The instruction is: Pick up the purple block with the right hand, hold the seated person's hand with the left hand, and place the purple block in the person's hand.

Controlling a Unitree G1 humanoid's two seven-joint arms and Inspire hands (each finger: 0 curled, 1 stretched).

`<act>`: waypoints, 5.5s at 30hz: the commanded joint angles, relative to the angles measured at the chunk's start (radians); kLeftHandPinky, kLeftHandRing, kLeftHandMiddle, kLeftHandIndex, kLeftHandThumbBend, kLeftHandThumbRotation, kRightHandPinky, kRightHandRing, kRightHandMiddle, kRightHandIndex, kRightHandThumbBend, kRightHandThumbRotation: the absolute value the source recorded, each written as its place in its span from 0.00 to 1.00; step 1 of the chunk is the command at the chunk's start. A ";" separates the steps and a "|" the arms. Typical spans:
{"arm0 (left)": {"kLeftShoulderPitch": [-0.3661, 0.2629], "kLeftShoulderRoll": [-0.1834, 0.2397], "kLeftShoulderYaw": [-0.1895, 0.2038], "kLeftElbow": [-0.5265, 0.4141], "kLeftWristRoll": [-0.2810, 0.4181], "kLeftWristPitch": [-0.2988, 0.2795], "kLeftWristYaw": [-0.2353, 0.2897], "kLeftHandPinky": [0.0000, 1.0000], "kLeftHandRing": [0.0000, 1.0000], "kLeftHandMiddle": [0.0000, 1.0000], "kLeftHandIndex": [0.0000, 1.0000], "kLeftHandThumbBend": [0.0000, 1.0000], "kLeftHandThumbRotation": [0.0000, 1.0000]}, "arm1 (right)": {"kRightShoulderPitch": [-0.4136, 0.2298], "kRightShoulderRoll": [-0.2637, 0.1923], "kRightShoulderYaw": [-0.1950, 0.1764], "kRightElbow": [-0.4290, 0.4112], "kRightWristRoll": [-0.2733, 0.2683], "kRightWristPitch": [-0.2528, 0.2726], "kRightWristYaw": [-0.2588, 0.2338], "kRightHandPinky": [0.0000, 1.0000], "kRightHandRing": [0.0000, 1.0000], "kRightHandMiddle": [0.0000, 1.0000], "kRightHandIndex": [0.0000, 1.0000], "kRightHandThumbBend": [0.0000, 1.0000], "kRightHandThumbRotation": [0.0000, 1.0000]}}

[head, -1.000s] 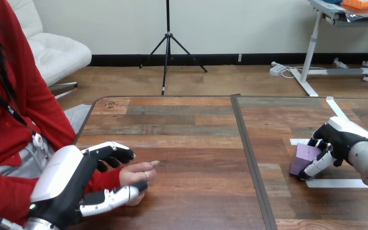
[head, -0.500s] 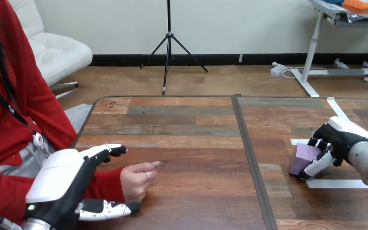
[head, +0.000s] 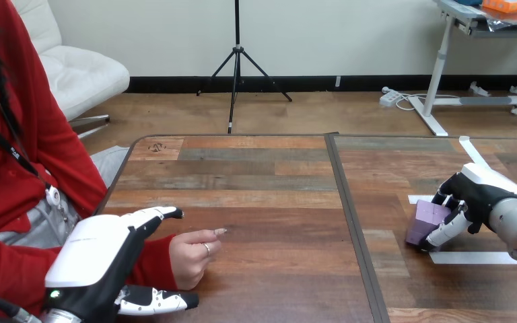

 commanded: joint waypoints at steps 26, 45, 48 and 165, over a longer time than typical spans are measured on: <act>-0.099 0.075 -0.089 -0.021 0.087 0.171 -0.012 0.71 0.76 0.80 0.79 1.00 0.24 | -0.060 0.002 -0.016 -0.028 0.019 -0.007 -0.023 0.46 0.52 0.54 0.49 0.72 0.00; -0.164 0.102 -0.156 0.048 0.130 0.217 0.006 0.70 0.74 0.77 0.76 1.00 0.04 | -0.062 0.003 -0.019 -0.031 0.024 -0.011 -0.020 0.45 0.51 0.54 0.50 0.72 0.00; -0.175 0.104 -0.167 0.060 0.141 0.227 0.010 0.70 0.74 0.77 0.76 1.00 0.03 | -0.060 0.003 -0.018 -0.031 0.024 -0.013 -0.025 0.45 0.51 0.54 0.50 0.72 0.00; -0.344 0.102 -0.344 0.259 0.010 0.301 0.066 0.30 0.36 0.38 0.38 0.74 0.00 | -0.054 0.011 -0.042 -0.064 0.060 -0.053 -0.043 0.39 0.47 0.52 0.49 0.72 0.00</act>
